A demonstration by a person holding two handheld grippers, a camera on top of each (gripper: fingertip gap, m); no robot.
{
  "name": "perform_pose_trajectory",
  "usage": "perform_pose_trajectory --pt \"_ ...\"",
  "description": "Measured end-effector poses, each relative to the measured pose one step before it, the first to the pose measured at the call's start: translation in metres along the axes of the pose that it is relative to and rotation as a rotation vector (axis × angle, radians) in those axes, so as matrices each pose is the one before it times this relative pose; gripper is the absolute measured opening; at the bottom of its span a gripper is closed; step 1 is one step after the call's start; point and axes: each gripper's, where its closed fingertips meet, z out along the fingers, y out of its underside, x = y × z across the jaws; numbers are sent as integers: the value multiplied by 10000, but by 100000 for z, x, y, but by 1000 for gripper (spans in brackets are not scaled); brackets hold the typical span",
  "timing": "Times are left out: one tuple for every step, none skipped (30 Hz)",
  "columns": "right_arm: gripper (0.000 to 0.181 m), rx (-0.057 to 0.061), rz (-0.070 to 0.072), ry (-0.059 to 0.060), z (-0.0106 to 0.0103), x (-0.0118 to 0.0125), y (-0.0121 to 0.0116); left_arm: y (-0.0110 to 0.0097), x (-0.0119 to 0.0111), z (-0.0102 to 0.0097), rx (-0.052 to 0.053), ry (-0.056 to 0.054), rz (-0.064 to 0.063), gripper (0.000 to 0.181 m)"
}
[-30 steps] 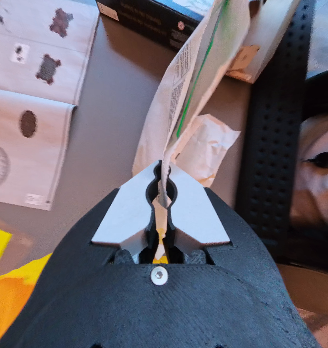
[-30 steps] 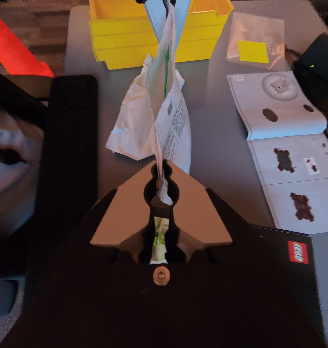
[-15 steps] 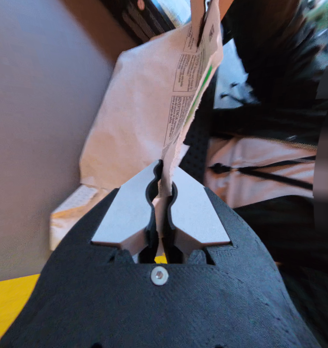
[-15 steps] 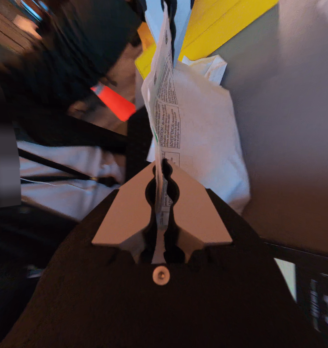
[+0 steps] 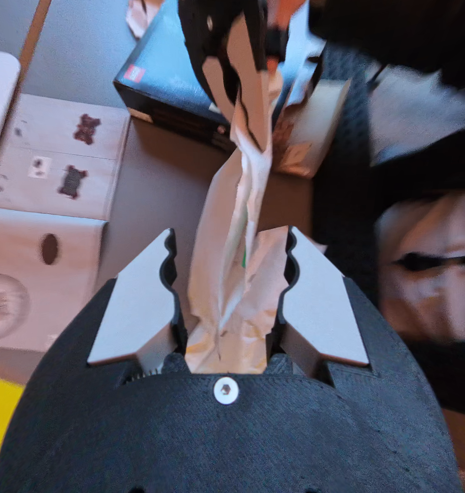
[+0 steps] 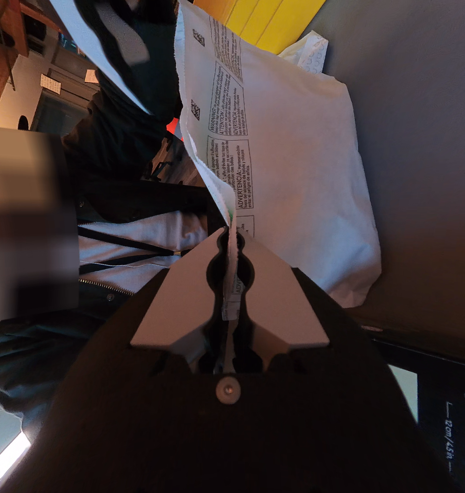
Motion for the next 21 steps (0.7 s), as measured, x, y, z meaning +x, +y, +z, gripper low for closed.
perform_pose_trajectory --pt "1 46 -70 -10 -49 -21 -69 393 -349 1322 -709 -795 930 76" --pt "1 95 -62 1 -91 -39 -85 582 -503 1279 -784 -736 793 66" --pt "1 129 -94 24 -88 -30 -103 587 -71 1127 -699 -290 517 49" --pt "1 154 -107 82 -123 43 -113 82 882 759 -309 545 139 16" --pt "1 -73 -30 93 -141 115 260 -296 883 280 -3 789 -206 7" --pt "1 -66 35 -34 -152 -36 316 -367 556 -47 134 781 -479 0" --pt "1 170 48 -3 -302 39 -41 -273 234 -126 166 737 -765 0" --pt "2 369 41 7 -425 2 -385 -123 -69 -56 159 640 -929 0" --pt "2 280 -90 138 -388 120 -316 -107 -80 -7 183 670 -869 0" --pt "3 163 -261 189 -260 69 -248 -74 -128 -42 151 549 -634 0" --pt "4 59 -561 350 -156 82 -188 -69 -222 -89 128 280 -294 0" --pt "13 47 -944 358 -58 -209 -264 -43 -236 -139 99 37 -6 0" --pt "26 167 -1110 443 -30 -339 -517 -31 -224 -161 53 -82 75 0" --pt "36 93 -1155 765 -27 31 -491 -4 -158 -120 -1 -72 44 0" --pt "48 -212 -1059 1067 -37 496 -272 34 -33 -26 -41 19 19 0" --pt "56 -335 -1051 1018 -27 511 -301 67 100 44 -83 107 14 0" --pt "63 -383 -985 723 76 157 -297 72 146 86 -102 96 92 0" --pt "67 -254 -824 301 176 -239 -480 80 188 94 -107 24 246 0" --pt "69 -121 -468 151 268 -111 -575 86 148 74 -109 -91 362 0" --pt "73 -182 -207 -86 529 -116 -301 -3 19 -8 -70 -239 393 0" --pt "73 -514 -34 -209 746 34 260 -48 -88 -64 -34 -318 375 0"
